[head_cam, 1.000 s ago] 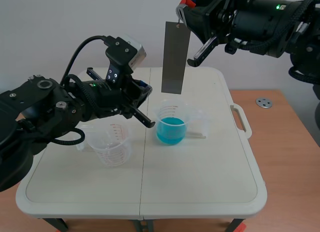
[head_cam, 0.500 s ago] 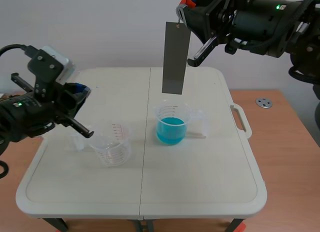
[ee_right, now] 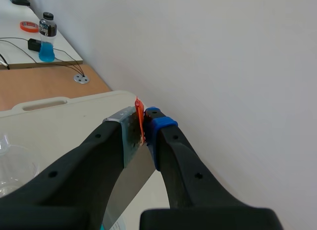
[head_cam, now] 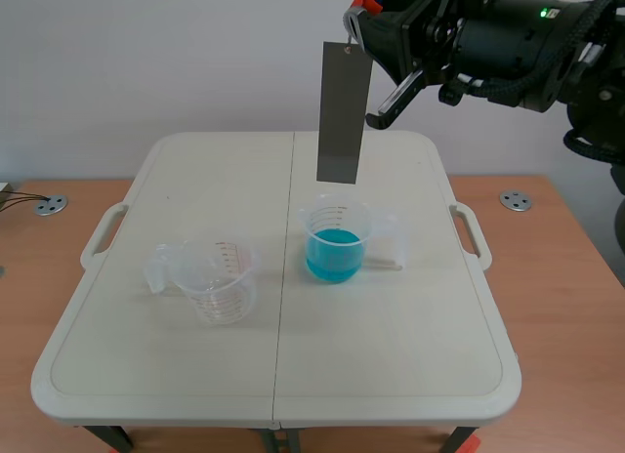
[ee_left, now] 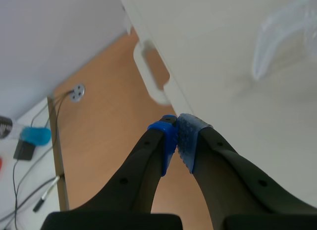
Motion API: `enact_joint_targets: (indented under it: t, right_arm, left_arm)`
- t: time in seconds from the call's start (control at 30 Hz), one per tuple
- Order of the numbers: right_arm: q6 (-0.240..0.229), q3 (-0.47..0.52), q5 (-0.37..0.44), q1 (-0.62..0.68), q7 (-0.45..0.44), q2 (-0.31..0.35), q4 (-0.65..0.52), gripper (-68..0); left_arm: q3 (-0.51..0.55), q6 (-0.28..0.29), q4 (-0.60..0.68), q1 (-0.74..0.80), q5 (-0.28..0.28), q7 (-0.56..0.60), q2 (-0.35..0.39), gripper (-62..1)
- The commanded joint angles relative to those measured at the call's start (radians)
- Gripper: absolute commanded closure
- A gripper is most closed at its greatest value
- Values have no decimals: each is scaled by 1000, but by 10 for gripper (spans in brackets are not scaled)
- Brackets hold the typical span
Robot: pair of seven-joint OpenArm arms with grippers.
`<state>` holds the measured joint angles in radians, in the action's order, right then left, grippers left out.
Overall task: Hold the metal plate by the orange handle, dip it into the blue solution, take it out and point at it, then put the plate back in the beaker on the left.
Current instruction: 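Raise the plate and point at it, then put the plate into the left beaker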
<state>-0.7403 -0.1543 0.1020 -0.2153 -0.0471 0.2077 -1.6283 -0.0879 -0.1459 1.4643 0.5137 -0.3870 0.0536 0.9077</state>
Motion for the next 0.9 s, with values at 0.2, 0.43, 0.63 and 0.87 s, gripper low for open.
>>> enact_joint_targets:
  t: [0.2,0.43,0.63,0.87]
  right_arm:
    - [-5,3,43,-20,-14,2,-26,-13]
    - [-5,2,68,-21,-15,2,-26,-13]
    - [-5,-25,71,-30,-14,2,-26,-13]
    - [-5,-68,89,-48,-13,-3,-26,-13]
  left_arm:
    - [23,-2,9,189,-14,10,-46,-12]
    - [23,-1,8,288,-13,10,-143,-12]
    - [23,-1,8,348,13,10,-205,-12]
    - [23,0,8,405,13,16,-232,-12]
